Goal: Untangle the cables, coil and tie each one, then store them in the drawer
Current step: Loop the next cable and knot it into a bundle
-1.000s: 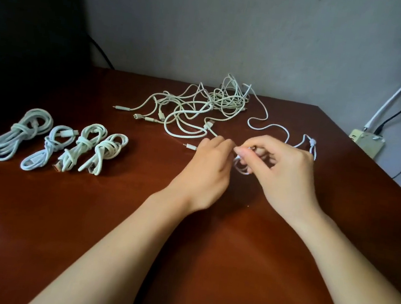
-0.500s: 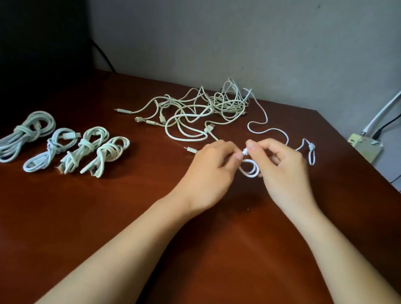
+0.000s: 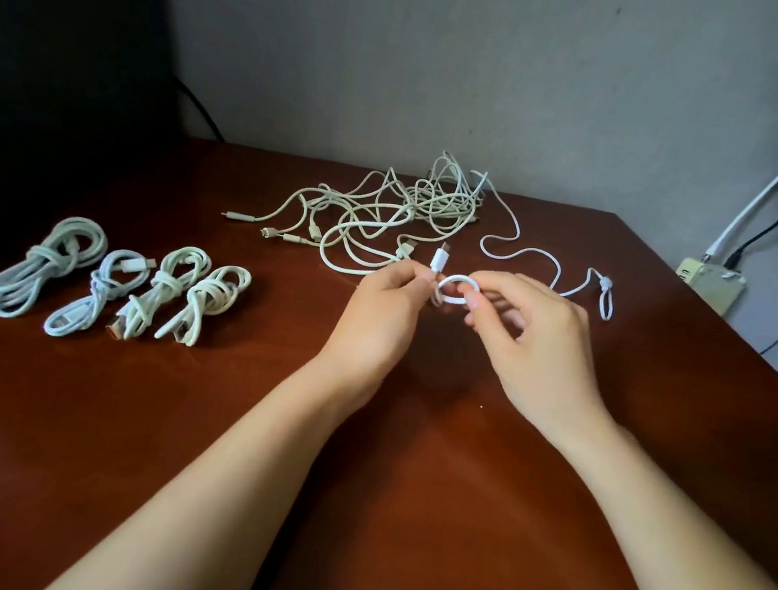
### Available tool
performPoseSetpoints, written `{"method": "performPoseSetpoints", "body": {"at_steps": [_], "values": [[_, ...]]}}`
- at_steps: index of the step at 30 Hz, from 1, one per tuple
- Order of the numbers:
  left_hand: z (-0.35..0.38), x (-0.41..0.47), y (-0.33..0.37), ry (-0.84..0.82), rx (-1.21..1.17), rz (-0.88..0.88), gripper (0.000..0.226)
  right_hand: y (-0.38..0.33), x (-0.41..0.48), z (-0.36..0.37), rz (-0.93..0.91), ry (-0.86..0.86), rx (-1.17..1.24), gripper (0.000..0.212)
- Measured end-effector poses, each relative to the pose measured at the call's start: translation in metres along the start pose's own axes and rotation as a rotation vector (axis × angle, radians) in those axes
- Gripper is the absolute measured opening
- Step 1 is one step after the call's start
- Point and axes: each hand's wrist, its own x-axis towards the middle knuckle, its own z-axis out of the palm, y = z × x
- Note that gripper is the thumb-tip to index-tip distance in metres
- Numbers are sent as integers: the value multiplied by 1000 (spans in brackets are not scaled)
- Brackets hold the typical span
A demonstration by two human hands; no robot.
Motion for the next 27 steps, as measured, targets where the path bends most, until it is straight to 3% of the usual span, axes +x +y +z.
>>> {"method": "performPoseSetpoints", "body": {"at_steps": [5,9,15,19,23,27], "values": [[0,0,8,-125,-165,-141,23,2,-1,-1,-166,81,-112,18],[1,-1,6,-129,-146,-162,27,0,0,-2,-16,36,-23,11],[2,-1,4,-149,-23,-168,27,1,2,-3,187,-275,54,41],[1,-1,1,-124,72,-142,25,-1,2,-3,218,-236,37,28],[1,-1,1,-67,186,-107,41,-2,1,-5,188,-206,25,18],[4,-3,-1,-56,229,-84,32,-1,2,-6,205,-225,79,20]]}}
